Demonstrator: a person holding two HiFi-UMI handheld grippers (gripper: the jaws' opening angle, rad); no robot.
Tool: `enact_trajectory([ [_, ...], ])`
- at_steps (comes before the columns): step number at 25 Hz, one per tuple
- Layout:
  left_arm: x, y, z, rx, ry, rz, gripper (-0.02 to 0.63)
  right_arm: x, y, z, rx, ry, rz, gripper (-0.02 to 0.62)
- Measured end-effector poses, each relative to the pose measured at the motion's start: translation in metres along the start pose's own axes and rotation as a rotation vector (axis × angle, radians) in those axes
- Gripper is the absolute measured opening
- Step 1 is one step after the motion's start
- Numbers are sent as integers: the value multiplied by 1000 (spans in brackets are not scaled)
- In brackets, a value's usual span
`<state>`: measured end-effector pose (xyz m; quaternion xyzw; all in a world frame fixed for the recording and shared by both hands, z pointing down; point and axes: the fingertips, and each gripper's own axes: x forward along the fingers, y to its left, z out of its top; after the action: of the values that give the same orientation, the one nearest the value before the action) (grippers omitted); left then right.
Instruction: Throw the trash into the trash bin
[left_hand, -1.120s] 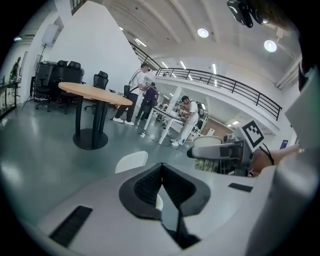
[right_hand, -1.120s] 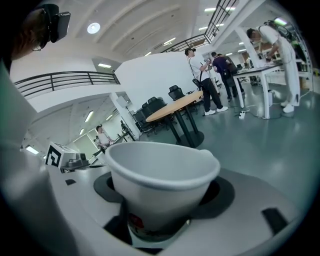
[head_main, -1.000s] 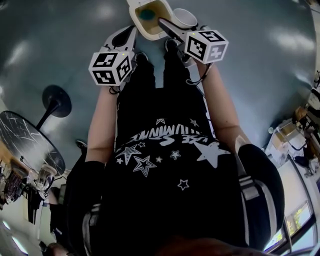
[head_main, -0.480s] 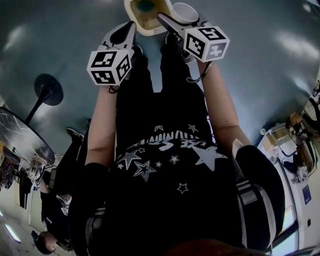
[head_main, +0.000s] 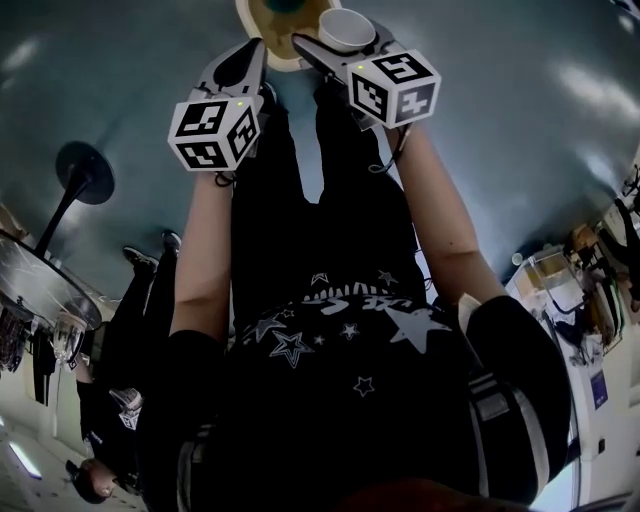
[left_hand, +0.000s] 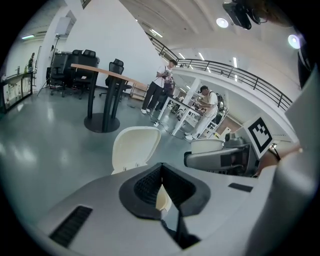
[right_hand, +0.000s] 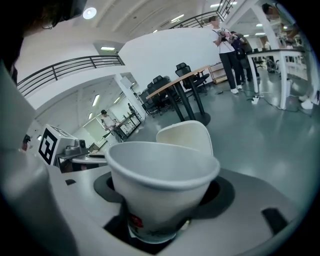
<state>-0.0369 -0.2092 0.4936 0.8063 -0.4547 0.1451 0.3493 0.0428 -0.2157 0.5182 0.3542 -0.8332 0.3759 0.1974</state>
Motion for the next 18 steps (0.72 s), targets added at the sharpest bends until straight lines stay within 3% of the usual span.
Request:
enact_trajectory([
  [6,28,6,-24,18,47,-22,11,20,-18,-22,47,2,-7,336],
  [18,56,49,-72,-67,98,29,11,68,-42,-62,97,49,-18,336],
])
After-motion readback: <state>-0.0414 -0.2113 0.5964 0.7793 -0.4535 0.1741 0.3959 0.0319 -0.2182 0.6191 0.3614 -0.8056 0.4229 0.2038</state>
